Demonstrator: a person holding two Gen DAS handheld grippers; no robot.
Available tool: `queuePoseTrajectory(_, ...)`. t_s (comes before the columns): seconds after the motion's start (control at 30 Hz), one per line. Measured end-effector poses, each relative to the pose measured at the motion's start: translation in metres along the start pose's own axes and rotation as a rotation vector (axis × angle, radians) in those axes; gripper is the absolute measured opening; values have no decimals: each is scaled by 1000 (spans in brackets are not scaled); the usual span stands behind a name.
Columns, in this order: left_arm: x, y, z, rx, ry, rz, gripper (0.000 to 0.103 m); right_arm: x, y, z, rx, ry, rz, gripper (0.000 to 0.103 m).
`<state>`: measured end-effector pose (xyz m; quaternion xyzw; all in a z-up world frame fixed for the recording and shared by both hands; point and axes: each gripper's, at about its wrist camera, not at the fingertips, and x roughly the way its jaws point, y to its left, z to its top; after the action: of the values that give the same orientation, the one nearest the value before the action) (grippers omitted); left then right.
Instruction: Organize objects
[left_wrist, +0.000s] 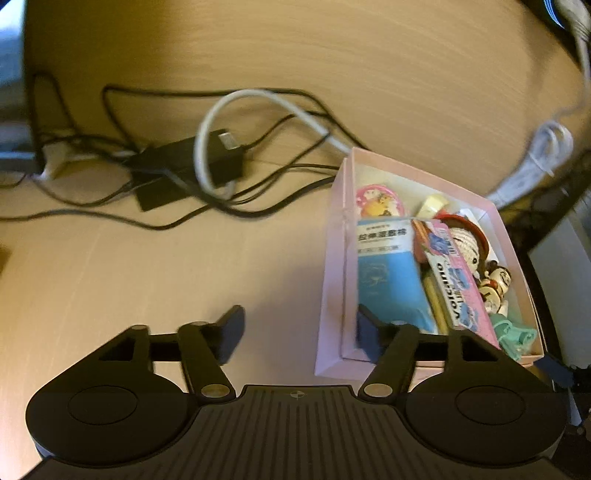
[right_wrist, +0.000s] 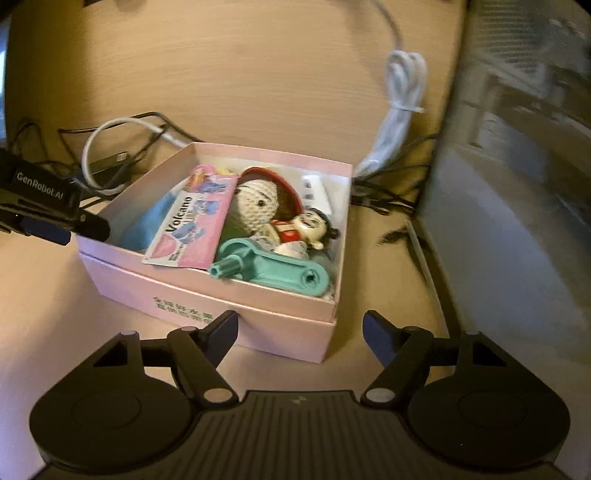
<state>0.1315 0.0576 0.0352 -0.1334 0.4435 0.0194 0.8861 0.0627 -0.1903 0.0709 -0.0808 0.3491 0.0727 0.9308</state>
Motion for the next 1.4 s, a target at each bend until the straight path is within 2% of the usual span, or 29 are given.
queuePoseTrajectory(0.1, -1, 5, -2, -11, -5, -12, 80, 7, 14, 7, -61, -10, -7, 75)
queuePoseTrajectory(0.33, -5, 4, -7, -23, -24, -20, 79, 12, 18, 9, -86, 10, 10, 75)
queuePoseTrajectory(0.43, -24, 3, -12, -6, -92, -31, 74, 8, 14, 9, -52, 9, -21, 75)
queuePoseTrajectory(0.47, -36, 3, -17, 16, -133, -25, 71, 3, 11, 8, -31, 7, -21, 78)
queuePoseTrajectory(0.57, -65, 4, -38, 79, -202, -28, 70, -19, 1, 0, 59, 7, -6, 90)
queuePoseTrajectory(0.63, -78, 6, -61, 122, -192, -56, 70, -36, 0, -12, 104, 10, -19, 94)
queuePoseTrajectory(0.7, -82, 8, -86, 162, -158, -77, 70, -53, 4, -30, 164, 31, -28, 102)
queuePoseTrajectory(0.83, -77, 7, -138, 211, -69, -102, 70, -76, 20, -67, 247, 94, -28, 103)
queuePoseTrajectory(0.9, -70, 4, -155, 221, -22, -81, 71, -84, 32, -83, 240, 116, -48, 103)
queuePoseTrajectory(0.97, -72, -5, -170, 272, -61, -41, 71, -85, 39, -94, 222, 137, -60, 103)
queuePoseTrajectory(1.07, -69, -17, -180, 296, -102, -6, 73, -80, 43, -106, 200, 177, -54, 103)
queuePoseTrajectory(1.13, -64, -24, -185, 304, -140, 40, 75, -79, 41, -111, 193, 156, -41, 103)
queuePoseTrajectory(1.2, -58, -30, -189, 282, -181, 63, 85, -74, 36, -108, 178, 143, -27, 103)
queuePoseTrajectory(1.23, -55, -32, -189, 276, -195, 70, 87, -71, 33, -106, 173, 141, -23, 103)
queuePoseTrajectory(1.33, -51, -37, -191, 256, -246, 80, 88, -59, 23, -97, 156, 132, -6, 103)
queuePoseTrajectory(1.4, -50, -38, -189, 230, -258, 89, 88, -50, 19, -94, 151, 93, -3, 103)
